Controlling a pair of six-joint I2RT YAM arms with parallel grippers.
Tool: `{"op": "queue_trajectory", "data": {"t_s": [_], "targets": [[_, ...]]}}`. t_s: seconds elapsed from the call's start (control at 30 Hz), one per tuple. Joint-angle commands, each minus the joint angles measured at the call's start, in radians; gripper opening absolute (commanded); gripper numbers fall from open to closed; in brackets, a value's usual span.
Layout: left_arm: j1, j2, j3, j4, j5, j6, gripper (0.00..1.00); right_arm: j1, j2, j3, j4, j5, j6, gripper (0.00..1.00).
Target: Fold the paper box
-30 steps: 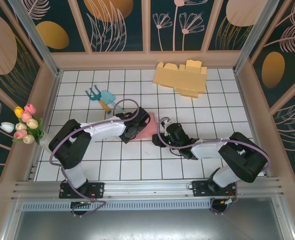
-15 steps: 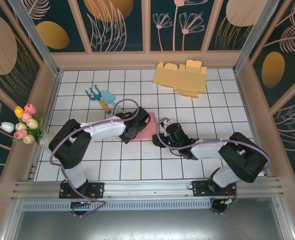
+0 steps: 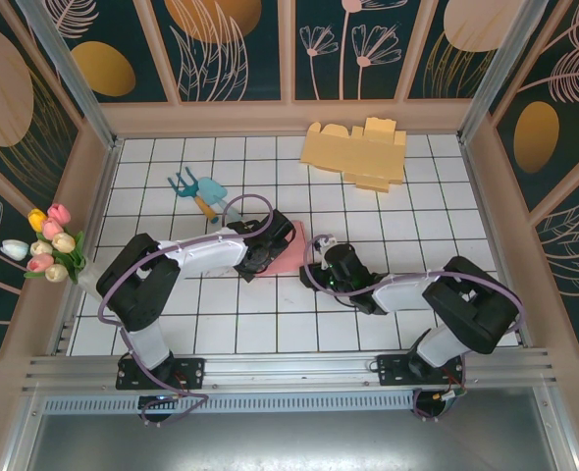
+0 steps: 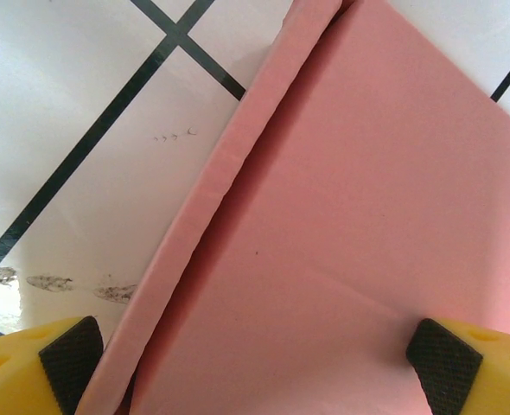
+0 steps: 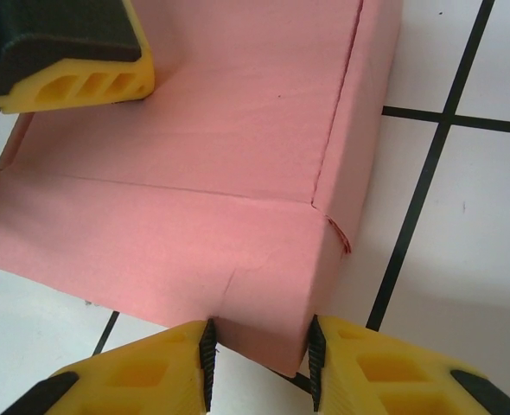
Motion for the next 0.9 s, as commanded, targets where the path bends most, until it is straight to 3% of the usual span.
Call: {"op": "queue_trajectory", "data": {"t_s": [0.0,0.57,0.87], "targets": [[-0.017,0.073,-0.059,-0.093,0.116,0.016,0.94,0.002,0.032,-0.018,0.066,0.077,-0.022,0.36],[-0.013,0.061,-0.055,-0.091,0.127,0.007,0.95,0.011,0.046,-0.03,0.107,0.095,0.007,0.38],[-0.001,0.115,-0.085,-0.076,0.117,0.026,0.95,0.011,0.161,-0.03,0.183,0.124,-0.002,0.38]]}}
